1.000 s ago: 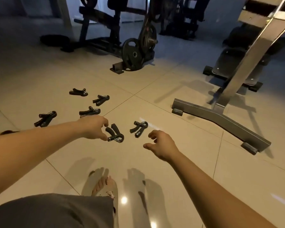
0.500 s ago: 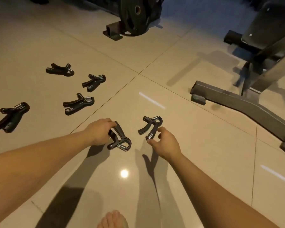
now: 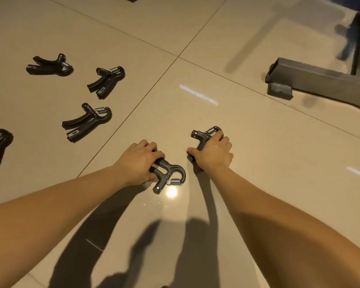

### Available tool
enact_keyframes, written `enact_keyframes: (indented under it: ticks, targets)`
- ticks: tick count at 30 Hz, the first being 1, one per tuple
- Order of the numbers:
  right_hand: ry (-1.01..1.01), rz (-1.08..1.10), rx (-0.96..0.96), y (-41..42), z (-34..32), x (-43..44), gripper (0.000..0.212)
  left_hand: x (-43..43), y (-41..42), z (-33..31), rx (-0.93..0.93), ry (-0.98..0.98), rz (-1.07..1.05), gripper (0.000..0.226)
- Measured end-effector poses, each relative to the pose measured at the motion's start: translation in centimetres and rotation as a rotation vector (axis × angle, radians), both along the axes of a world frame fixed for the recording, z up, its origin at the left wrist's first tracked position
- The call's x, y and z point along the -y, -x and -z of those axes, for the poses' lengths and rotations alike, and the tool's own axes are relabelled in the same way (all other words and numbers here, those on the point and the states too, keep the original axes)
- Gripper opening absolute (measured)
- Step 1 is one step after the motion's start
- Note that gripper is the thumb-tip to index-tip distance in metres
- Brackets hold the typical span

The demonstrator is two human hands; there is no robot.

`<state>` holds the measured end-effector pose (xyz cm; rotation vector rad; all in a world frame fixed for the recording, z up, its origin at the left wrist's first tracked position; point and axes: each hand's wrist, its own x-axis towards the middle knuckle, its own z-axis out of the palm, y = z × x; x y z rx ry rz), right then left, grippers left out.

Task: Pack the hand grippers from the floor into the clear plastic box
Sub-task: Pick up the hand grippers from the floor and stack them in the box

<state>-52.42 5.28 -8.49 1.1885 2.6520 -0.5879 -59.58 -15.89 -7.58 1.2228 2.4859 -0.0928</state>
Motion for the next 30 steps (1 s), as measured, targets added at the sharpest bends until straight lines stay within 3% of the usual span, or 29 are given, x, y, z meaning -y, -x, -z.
enact_keyframes:
  ticks: [2,7,11,16,24,30]
  targets:
    - [-0.036,0.004,0.013,0.1,0.3,-0.1,0.114,-0.3,-0.8,0.5,-0.011,-0.01,-0.06,0.064]
    - [-0.044,-0.013,0.067,-1.3,0.2,-1.2,0.066,-0.2,-2.8,0.5,0.041,-0.017,-0.145,0.06]
    - [0.014,0.02,0.151,-4.7,-0.5,-2.2,0.058,1.4,-4.5,-0.1,0.157,-0.071,-0.228,0.051]
    - [0.009,-0.138,0.243,-9.9,-2.1,-3.1,0.05,2.2,-6.6,-1.8,0.135,-0.09,-0.21,0.046]
    - [0.064,-0.21,0.0,-17.7,-12.7,-6.2,0.04,-1.3,-12.5,-11.2,0.019,-0.219,-0.225,0.045]
    - [0.051,-0.299,-0.184,-25.1,-22.9,-7.8,0.049,-4.1,-20.2,-20.7,-0.032,-0.33,-0.252,0.046]
